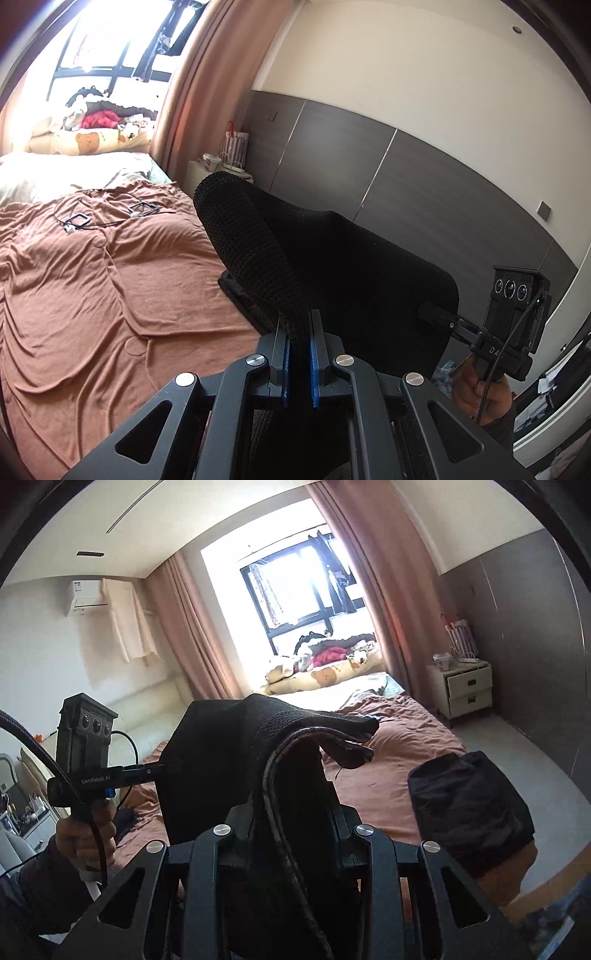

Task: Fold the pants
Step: 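Lift the folded shorts with both grippers and carry them toward the nightstand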

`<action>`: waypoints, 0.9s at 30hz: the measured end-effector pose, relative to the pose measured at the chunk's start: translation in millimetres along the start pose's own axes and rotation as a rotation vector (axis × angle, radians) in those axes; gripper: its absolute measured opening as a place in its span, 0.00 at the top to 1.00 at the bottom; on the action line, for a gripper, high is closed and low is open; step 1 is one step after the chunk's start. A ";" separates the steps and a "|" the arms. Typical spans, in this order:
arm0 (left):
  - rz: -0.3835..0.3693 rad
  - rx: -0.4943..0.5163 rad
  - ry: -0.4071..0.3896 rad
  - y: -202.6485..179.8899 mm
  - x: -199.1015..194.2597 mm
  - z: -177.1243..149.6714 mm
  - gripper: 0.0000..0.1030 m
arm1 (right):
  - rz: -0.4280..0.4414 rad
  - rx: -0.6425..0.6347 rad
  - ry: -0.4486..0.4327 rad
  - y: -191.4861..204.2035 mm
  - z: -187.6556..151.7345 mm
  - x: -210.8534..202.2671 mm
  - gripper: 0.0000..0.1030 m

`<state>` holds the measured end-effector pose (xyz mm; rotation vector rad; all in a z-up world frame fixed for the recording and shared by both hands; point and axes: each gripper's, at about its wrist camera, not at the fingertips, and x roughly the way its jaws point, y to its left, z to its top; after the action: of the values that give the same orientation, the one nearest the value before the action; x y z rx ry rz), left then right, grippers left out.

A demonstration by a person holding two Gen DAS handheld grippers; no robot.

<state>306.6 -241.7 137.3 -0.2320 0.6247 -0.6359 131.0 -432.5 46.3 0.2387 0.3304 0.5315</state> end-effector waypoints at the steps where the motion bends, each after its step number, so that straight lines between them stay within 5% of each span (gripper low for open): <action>1: -0.002 0.001 0.006 -0.7 6.4 0.7 0.92 | -0.010 -0.007 0.003 -1.1 1.8 -1.0 0.74; 27: -0.153 0.043 0.143 -13.1 225.4 31.7 0.92 | -0.201 -0.022 0.052 -47.8 26.8 22.3 0.75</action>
<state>461.6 -390.6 61.2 -0.1970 0.7343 -0.8178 180.7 -464.3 50.8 0.1682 0.3939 0.3427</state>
